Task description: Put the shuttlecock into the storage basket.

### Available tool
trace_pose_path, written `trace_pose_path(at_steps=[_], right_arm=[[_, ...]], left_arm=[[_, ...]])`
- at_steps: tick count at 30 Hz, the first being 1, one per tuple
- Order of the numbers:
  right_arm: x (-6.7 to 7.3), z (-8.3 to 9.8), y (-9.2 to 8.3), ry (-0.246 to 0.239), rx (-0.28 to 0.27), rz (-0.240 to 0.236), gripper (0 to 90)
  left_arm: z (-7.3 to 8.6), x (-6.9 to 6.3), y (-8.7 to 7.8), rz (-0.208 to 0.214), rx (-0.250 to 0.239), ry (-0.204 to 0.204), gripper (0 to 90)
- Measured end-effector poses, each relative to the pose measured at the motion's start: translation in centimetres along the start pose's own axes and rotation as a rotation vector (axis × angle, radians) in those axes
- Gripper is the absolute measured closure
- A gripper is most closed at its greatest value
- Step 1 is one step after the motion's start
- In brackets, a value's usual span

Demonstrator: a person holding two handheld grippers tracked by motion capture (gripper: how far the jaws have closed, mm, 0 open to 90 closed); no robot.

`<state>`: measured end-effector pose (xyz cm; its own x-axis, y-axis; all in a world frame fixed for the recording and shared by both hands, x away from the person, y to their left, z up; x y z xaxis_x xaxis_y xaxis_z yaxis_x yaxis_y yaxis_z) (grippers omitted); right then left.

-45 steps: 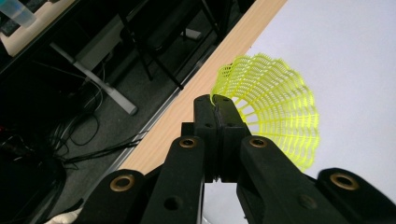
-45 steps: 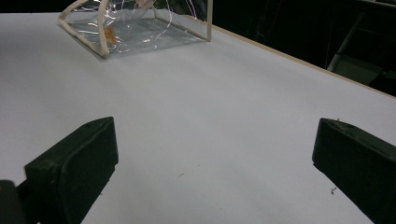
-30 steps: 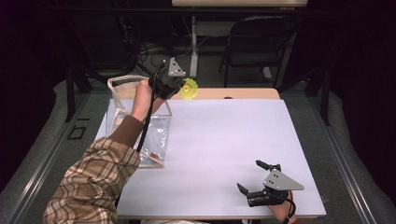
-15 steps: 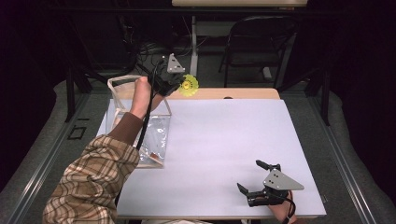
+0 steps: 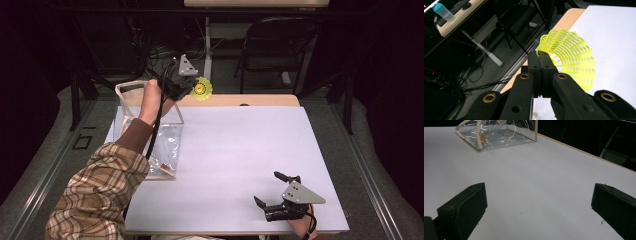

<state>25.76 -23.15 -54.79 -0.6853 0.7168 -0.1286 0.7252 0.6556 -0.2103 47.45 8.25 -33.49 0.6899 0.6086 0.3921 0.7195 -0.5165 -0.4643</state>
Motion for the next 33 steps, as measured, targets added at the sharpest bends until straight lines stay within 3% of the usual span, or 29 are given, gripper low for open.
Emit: trace_pose_path(at_steps=[33], right_arm=[[0.0,0.0,0.0,-0.001,-0.002,0.0,0.0]], left_arm=[[0.3,2.0,-1.8,-0.053,-0.024,-0.02,90.0]])
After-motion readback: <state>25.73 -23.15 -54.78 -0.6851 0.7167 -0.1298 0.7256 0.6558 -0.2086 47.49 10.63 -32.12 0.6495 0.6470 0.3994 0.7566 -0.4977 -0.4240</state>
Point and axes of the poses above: each handheld gripper's, and its own axes: y roughly forward along the jaws, z roughly out of its underside, x roughly to its left, the point moved 2 cm from there along y, roughly forward along the jaws, and after that the axes turned 6 degrees about -x, right-handed, at the moved point
